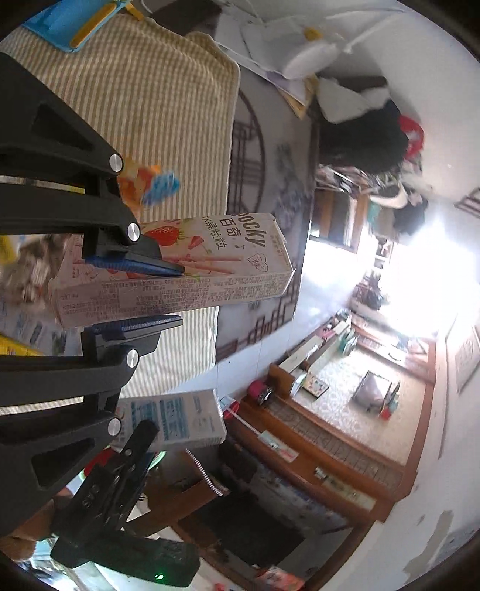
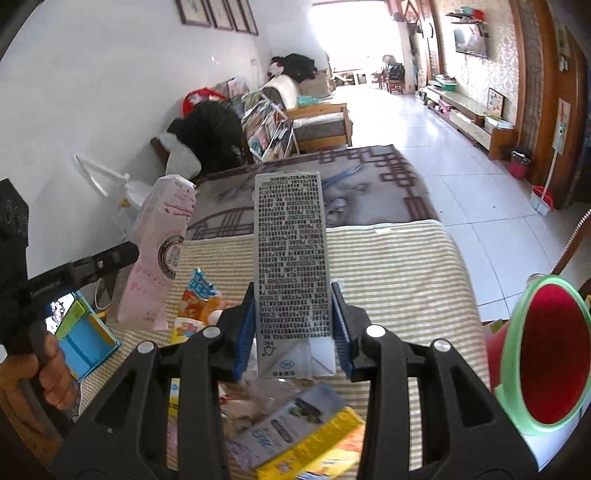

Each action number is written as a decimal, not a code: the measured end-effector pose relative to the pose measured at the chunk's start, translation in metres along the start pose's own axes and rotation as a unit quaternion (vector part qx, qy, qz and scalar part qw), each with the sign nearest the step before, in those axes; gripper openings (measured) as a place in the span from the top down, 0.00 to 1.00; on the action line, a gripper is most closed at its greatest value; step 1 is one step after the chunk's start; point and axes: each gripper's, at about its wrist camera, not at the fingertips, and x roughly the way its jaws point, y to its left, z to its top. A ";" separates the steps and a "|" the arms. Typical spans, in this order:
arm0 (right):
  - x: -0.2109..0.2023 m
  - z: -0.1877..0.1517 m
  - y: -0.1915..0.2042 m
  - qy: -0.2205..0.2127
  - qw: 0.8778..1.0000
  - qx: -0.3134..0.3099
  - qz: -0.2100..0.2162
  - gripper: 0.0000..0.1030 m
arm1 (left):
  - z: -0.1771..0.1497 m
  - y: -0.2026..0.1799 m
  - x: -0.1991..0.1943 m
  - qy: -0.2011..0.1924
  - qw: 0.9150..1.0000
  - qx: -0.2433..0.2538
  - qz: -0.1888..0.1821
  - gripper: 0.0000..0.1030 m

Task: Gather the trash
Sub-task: 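Carry both boxes over the red bucket and open both grippers to drop them, then move both grippers back over the trash pile on the table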

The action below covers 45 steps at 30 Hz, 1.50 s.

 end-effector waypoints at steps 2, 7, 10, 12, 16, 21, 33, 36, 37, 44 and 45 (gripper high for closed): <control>-0.009 -0.001 -0.018 -0.005 1.000 0.000 -0.003 0.65 | -0.006 -0.018 -0.001 -0.003 1.000 0.006 0.001 0.82; -0.035 -0.004 -0.076 -0.012 1.000 0.013 -0.024 0.65 | -0.018 -0.075 0.012 -0.006 1.000 0.022 -0.006 0.82; -0.047 -0.008 -0.116 -0.010 0.998 0.031 -0.046 0.65 | -0.027 -0.113 0.029 0.010 0.999 0.029 -0.024 0.82; -0.055 -0.014 -0.150 -0.006 0.997 0.047 -0.067 0.65 | -0.034 -0.133 0.043 0.019 0.999 0.035 -0.035 0.82; -0.065 -0.024 -0.206 0.005 0.992 0.077 -0.103 0.65 | -0.048 -0.182 0.072 0.051 0.995 0.047 -0.069 0.82; -0.072 -0.037 -0.254 0.022 0.984 0.107 -0.142 0.55 | -0.060 -0.240 0.103 0.083 0.987 0.077 -0.113 0.82; -0.138 -0.065 -0.335 -0.012 0.958 0.171 -0.229 0.25 | -0.101 -0.341 0.187 0.175 0.954 0.155 -0.188 0.81; -0.146 -0.068 -0.340 -0.015 0.956 0.176 -0.236 0.25 | -0.104 -0.345 0.199 0.178 0.954 0.152 -0.188 0.71; -0.147 -0.068 -0.340 -0.015 0.956 0.175 -0.236 0.25 | -0.101 -0.342 0.201 0.178 0.955 0.146 -0.186 0.62; -0.133 -0.058 -0.323 -0.013 0.965 0.152 -0.212 0.24 | -0.089 -0.309 0.184 0.158 0.968 0.104 -0.163 0.59; -0.129 -0.055 -0.317 -0.013 0.968 0.146 -0.206 0.23 | -0.086 -0.302 0.176 0.148 0.972 0.104 -0.153 0.59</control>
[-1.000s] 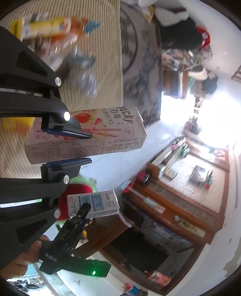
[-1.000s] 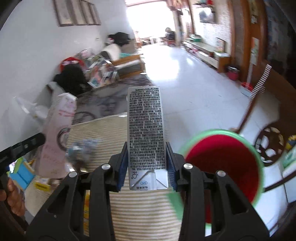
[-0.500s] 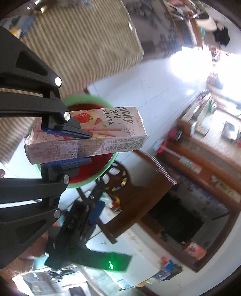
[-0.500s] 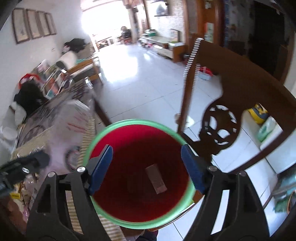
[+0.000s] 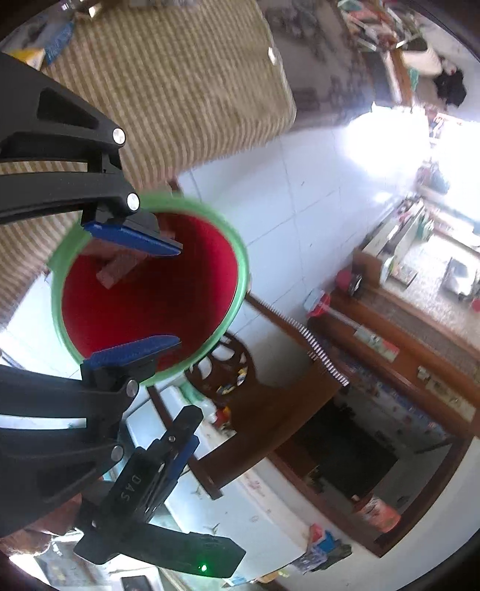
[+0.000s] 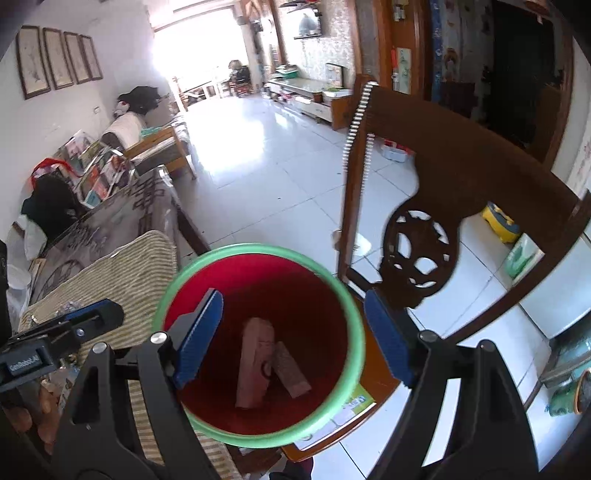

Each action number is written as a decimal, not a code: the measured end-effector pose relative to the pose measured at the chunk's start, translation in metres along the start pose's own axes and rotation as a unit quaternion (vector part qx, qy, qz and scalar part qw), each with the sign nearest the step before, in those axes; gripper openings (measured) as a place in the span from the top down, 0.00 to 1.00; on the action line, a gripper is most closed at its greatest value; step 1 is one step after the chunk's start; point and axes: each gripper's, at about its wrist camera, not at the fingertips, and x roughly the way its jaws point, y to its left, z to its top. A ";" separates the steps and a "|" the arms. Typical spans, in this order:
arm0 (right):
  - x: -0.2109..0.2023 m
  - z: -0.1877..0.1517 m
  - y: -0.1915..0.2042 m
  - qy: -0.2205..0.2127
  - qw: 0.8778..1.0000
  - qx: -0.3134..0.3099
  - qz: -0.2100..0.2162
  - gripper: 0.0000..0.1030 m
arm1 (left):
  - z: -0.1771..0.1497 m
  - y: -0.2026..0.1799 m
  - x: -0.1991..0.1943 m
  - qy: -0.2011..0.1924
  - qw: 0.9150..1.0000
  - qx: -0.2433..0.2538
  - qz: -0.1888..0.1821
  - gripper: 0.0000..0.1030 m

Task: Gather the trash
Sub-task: 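Move both grippers back over the trash pile on the table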

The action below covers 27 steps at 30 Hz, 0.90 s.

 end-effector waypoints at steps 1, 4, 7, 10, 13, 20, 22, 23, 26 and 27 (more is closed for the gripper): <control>0.001 0.001 0.007 0.000 1.000 -0.006 0.006 0.23 | -0.001 0.003 -0.008 -0.008 1.000 -0.001 0.010 0.59; 0.006 0.003 0.033 0.001 0.999 -0.028 0.028 0.22 | -0.003 0.016 -0.036 -0.038 0.998 -0.003 0.044 0.60; 0.011 0.004 0.067 0.007 0.997 -0.053 0.053 0.22 | -0.011 0.038 -0.069 -0.070 0.992 -0.004 0.102 0.60; 0.015 0.001 0.108 0.011 0.993 -0.085 0.079 0.22 | -0.018 0.073 -0.101 -0.086 0.987 -0.035 0.132 0.62; 0.015 -0.003 0.145 0.014 0.989 -0.110 0.100 0.22 | -0.029 0.112 -0.134 -0.102 0.978 -0.067 0.172 0.62; 0.015 -0.029 0.228 0.028 0.981 -0.147 0.124 0.22 | -0.073 0.214 -0.195 -0.094 0.954 -0.134 0.252 0.62; 0.015 -0.036 0.246 0.033 0.980 -0.153 0.126 0.22 | -0.091 0.251 -0.209 -0.072 0.947 -0.166 0.266 0.64; 0.015 -0.041 0.260 0.036 0.979 -0.158 0.126 0.22 | -0.098 0.261 -0.211 -0.064 0.945 -0.175 0.268 0.65; 0.016 -0.049 0.285 0.043 0.978 -0.159 0.128 0.17 | -0.120 0.299 -0.214 -0.024 0.944 -0.203 0.257 0.66; 0.017 -0.055 0.298 0.048 0.978 -0.160 0.129 0.16 | -0.123 0.307 -0.213 -0.016 0.945 -0.207 0.252 0.66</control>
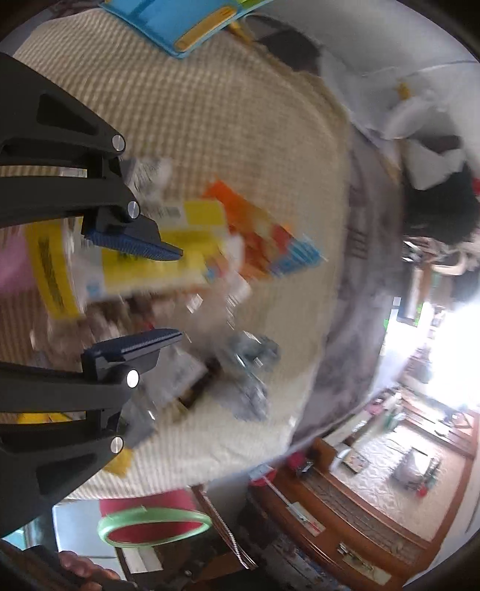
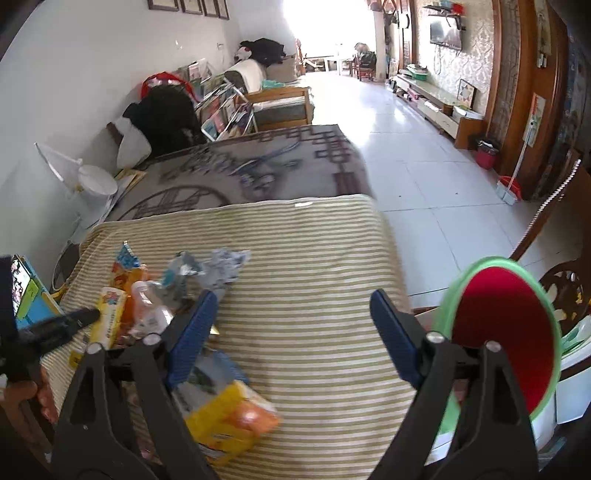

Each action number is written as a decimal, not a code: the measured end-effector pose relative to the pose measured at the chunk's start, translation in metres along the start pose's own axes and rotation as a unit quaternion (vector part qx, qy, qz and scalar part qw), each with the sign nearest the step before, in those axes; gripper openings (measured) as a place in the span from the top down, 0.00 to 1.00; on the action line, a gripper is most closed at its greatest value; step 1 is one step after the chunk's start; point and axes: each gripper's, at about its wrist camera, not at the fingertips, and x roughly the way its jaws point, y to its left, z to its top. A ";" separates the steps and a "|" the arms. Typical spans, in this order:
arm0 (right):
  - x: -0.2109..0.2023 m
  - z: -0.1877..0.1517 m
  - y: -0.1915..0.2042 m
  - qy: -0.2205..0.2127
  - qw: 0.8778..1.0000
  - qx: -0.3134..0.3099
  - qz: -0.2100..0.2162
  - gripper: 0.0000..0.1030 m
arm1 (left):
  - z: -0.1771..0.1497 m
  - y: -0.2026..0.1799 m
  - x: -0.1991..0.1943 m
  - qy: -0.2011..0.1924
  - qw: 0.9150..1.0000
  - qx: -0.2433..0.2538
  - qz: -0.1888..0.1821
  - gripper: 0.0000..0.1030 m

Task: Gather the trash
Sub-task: 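Move both grippers back over the trash pile on the table, then grasp the white patterned paper cup with the left gripper while the right gripper grasps the yellow bear-print bag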

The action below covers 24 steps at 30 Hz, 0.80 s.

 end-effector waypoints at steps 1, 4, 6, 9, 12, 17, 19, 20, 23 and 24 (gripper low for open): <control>0.004 -0.001 0.010 0.005 1.000 -0.001 0.002 0.16 | 0.001 0.005 0.004 0.009 1.000 0.000 -0.005 0.67; 0.007 -0.007 0.033 0.012 1.000 -0.005 0.005 0.16 | 0.005 0.026 0.002 0.009 1.000 0.007 -0.014 0.68; 0.011 -0.008 0.053 0.017 1.000 -0.008 0.011 0.16 | 0.009 0.040 -0.002 0.006 1.000 0.014 -0.013 0.68; 0.022 -0.005 0.086 0.032 0.999 -0.016 0.030 0.18 | 0.010 0.069 -0.005 0.003 1.000 0.003 -0.006 0.68; 0.044 -0.004 0.131 0.065 0.993 -0.037 0.095 0.20 | 0.006 0.098 -0.004 0.002 0.999 -0.031 -0.009 0.69; 0.096 -0.022 0.187 0.160 0.971 -0.034 0.175 0.20 | -0.008 0.130 -0.004 0.006 0.998 -0.062 -0.003 0.71; 0.114 -0.030 0.202 0.191 0.966 -0.036 0.168 0.20 | -0.011 0.140 -0.007 0.003 0.998 -0.068 -0.002 0.71; 0.119 -0.032 0.206 0.199 0.965 -0.036 0.166 0.20 | -0.013 0.144 -0.009 0.000 0.997 -0.071 0.000 0.71; 0.134 -0.037 0.217 0.214 0.964 -0.048 0.153 0.20 | -0.014 0.154 -0.008 0.003 0.996 -0.084 -0.008 0.71; 0.139 -0.039 0.221 0.219 0.963 -0.055 0.148 0.20 | -0.013 0.156 -0.007 0.005 0.996 -0.086 -0.011 0.71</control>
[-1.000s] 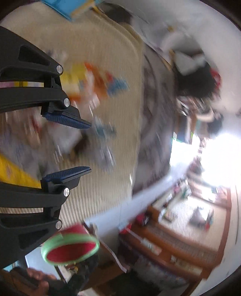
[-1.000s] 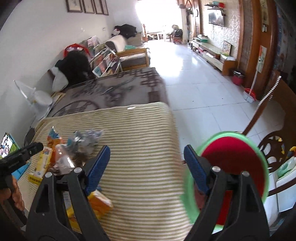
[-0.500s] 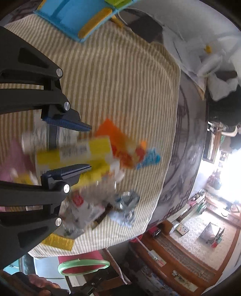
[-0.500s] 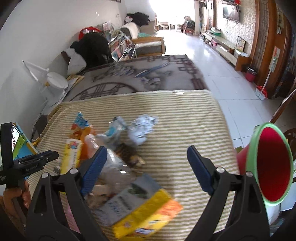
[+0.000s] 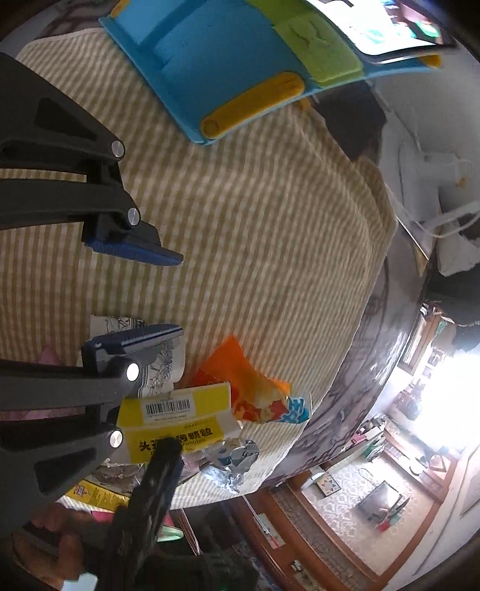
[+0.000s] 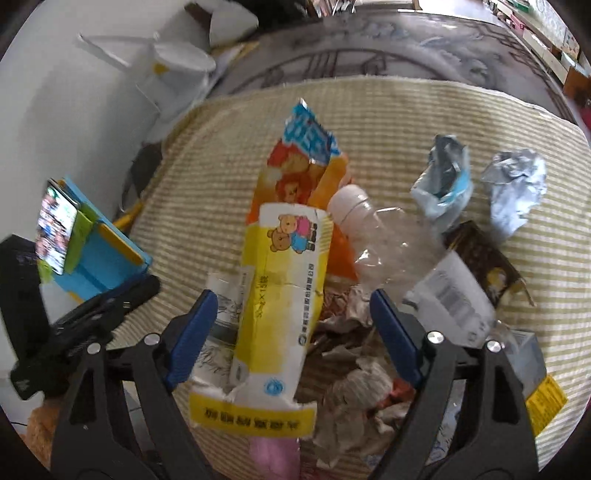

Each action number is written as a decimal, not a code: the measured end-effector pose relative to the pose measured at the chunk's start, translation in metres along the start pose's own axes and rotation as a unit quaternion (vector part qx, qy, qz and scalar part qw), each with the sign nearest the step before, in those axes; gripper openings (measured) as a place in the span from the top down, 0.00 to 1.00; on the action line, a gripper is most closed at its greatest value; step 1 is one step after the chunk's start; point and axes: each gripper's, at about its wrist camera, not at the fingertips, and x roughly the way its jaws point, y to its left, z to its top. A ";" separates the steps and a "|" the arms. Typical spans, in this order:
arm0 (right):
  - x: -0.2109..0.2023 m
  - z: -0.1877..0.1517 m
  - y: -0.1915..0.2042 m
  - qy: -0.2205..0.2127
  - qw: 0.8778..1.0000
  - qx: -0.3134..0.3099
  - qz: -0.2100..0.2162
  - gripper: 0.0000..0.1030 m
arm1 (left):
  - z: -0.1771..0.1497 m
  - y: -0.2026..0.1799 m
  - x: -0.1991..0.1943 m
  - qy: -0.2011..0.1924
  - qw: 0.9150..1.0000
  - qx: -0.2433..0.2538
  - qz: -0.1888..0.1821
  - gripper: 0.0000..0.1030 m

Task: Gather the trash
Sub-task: 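Grasp the white patterned paper cup with the left gripper while the right gripper grasps the yellow bear-print bag, then lift the paper cup and yellow bag up above the table with both grippers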

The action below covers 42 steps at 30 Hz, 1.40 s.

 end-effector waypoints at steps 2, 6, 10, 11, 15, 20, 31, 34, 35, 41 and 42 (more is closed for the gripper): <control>0.008 -0.002 0.001 0.010 1.000 0.001 -0.001 0.20 | 0.000 0.000 0.003 0.004 1.000 0.004 -0.004 0.71; 0.009 -0.003 -0.004 0.008 1.000 0.005 0.015 0.48 | 0.000 -0.008 0.008 0.013 1.000 0.019 -0.016 0.71; -0.015 -0.001 -0.006 -0.035 0.999 0.007 0.027 0.58 | -0.002 -0.019 0.015 0.025 0.998 0.038 -0.030 0.71; -0.024 0.000 -0.006 -0.050 0.998 0.005 0.022 0.58 | -0.003 -0.023 0.016 0.028 0.998 0.043 -0.034 0.71; -0.064 0.001 -0.018 -0.112 0.993 0.019 -0.013 0.58 | -0.011 -0.045 0.025 0.047 0.994 0.084 -0.056 0.71; -0.090 -0.004 -0.037 -0.146 0.988 0.042 -0.031 0.58 | -0.021 -0.065 0.043 0.075 0.988 0.113 -0.069 0.58; -0.105 -0.010 -0.053 -0.154 0.985 0.058 -0.044 0.58 | -0.008 -0.071 0.061 0.078 0.987 0.120 -0.070 0.70; -0.109 -0.009 -0.049 -0.162 0.984 0.051 -0.046 0.58 | -0.003 -0.067 0.056 0.063 0.989 0.113 -0.068 0.70; -0.109 -0.009 -0.048 -0.163 0.984 0.050 -0.045 0.58 | 0.000 -0.065 0.053 0.057 0.990 0.111 -0.068 0.70; -0.104 -0.012 -0.048 -0.159 0.985 0.053 -0.036 0.58 | 0.014 -0.071 0.024 0.003 0.990 0.124 -0.065 0.70; -0.106 -0.013 -0.048 -0.161 0.985 0.052 -0.034 0.58 | 0.017 -0.074 0.020 -0.003 0.990 0.128 -0.064 0.70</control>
